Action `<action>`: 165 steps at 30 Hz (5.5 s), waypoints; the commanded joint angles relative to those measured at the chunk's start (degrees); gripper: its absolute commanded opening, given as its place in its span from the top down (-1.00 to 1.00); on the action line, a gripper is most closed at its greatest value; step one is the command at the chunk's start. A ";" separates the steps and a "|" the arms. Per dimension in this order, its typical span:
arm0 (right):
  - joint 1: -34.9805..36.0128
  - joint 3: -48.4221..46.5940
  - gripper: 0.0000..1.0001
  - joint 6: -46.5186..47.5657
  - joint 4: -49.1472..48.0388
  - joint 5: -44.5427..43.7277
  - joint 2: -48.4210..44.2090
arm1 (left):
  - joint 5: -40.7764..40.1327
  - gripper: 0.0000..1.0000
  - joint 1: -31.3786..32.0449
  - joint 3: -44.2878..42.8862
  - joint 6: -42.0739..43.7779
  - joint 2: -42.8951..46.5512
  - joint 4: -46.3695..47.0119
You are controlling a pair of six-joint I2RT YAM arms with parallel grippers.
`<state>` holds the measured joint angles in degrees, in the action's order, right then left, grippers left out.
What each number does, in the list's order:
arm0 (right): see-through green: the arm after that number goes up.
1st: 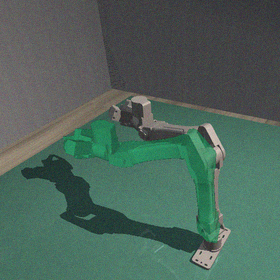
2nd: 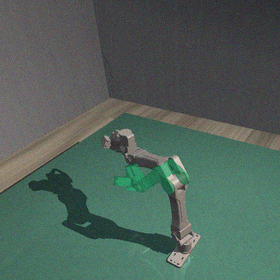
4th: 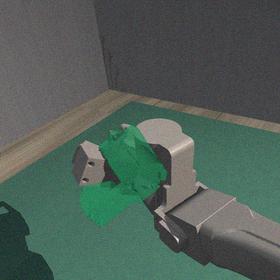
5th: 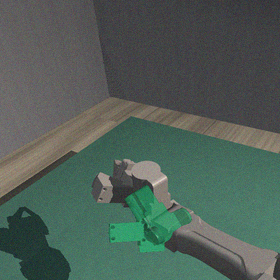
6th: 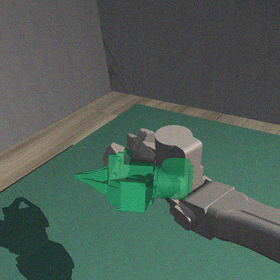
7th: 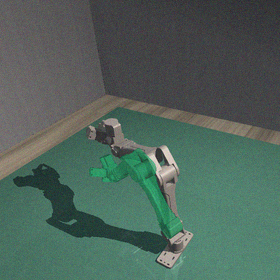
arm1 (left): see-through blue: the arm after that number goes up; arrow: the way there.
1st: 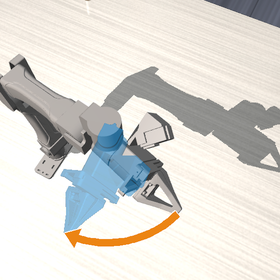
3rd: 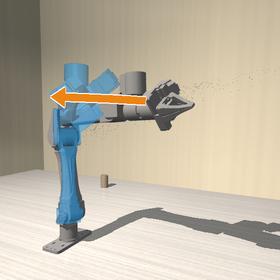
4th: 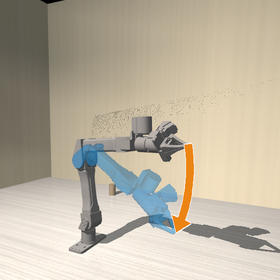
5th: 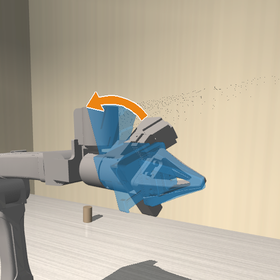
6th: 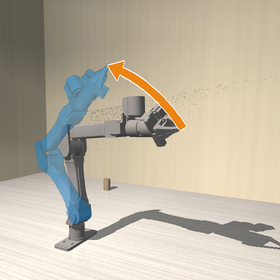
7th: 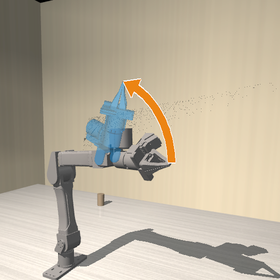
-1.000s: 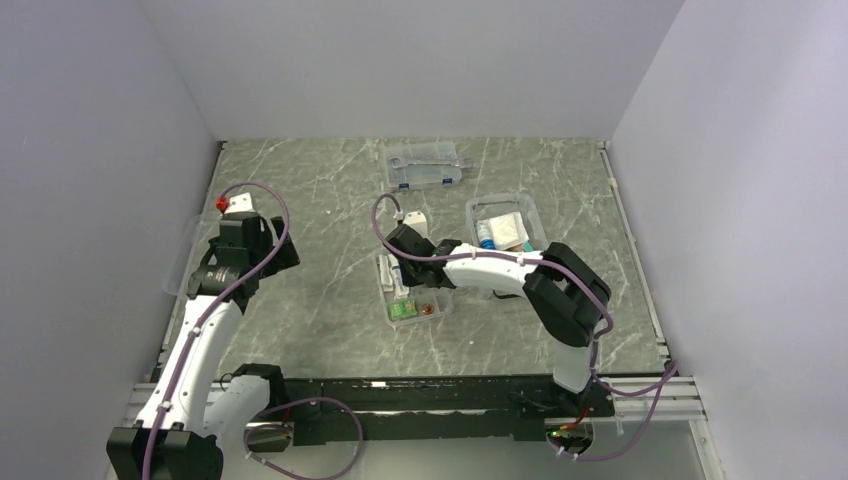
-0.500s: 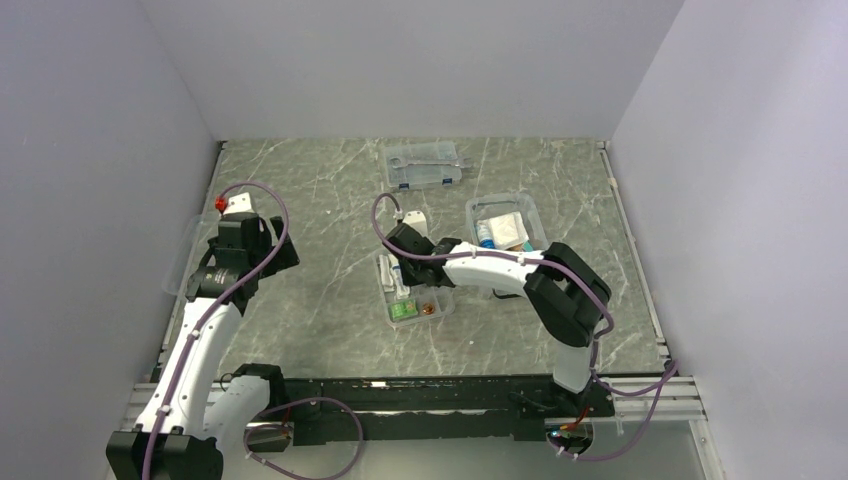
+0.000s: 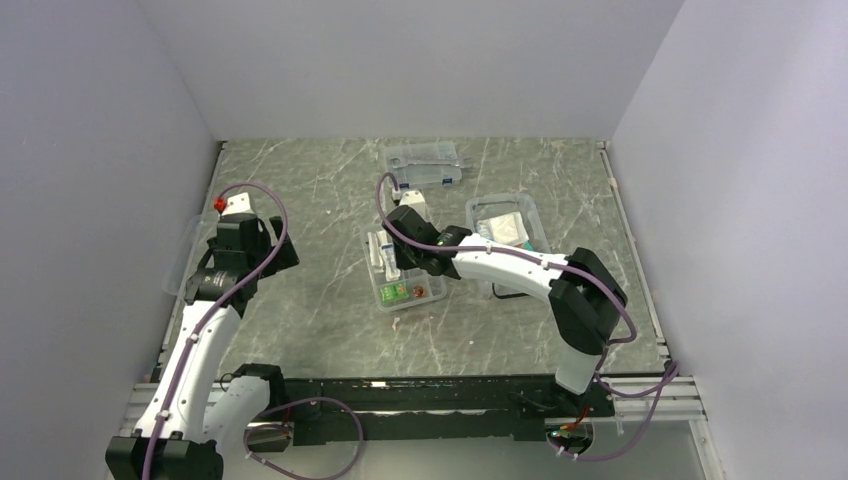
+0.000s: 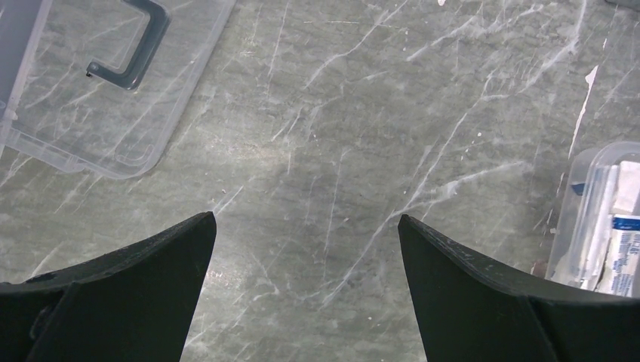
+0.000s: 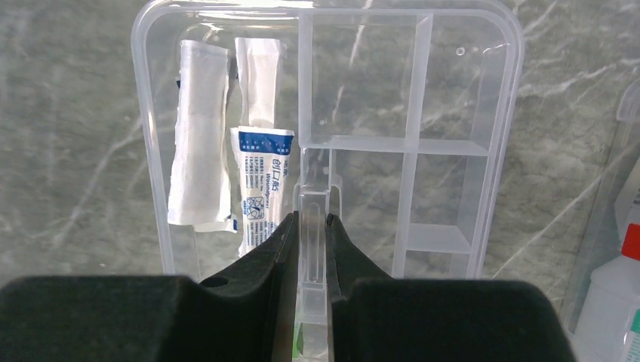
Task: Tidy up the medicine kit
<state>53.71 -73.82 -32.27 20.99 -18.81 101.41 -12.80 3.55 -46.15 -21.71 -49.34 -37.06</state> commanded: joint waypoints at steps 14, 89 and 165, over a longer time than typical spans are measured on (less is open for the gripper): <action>-2.62 -11.86 1.00 4.73 4.90 0.88 -5.32 | 1.67 -0.97 -0.29 0.18 0.64 1.48 2.34; -39.98 5.38 1.00 26.37 8.44 22.76 -23.26 | 8.11 -0.97 0.14 1.06 0.01 4.85 3.17; -38.28 10.38 1.00 24.02 13.10 27.60 -22.35 | 8.39 -0.97 0.41 1.06 0.09 4.94 3.22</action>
<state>14.81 -61.45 -8.56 30.11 6.70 79.09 -5.17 3.84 -45.21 -21.76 -45.19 -36.18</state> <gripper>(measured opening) 0.166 0.986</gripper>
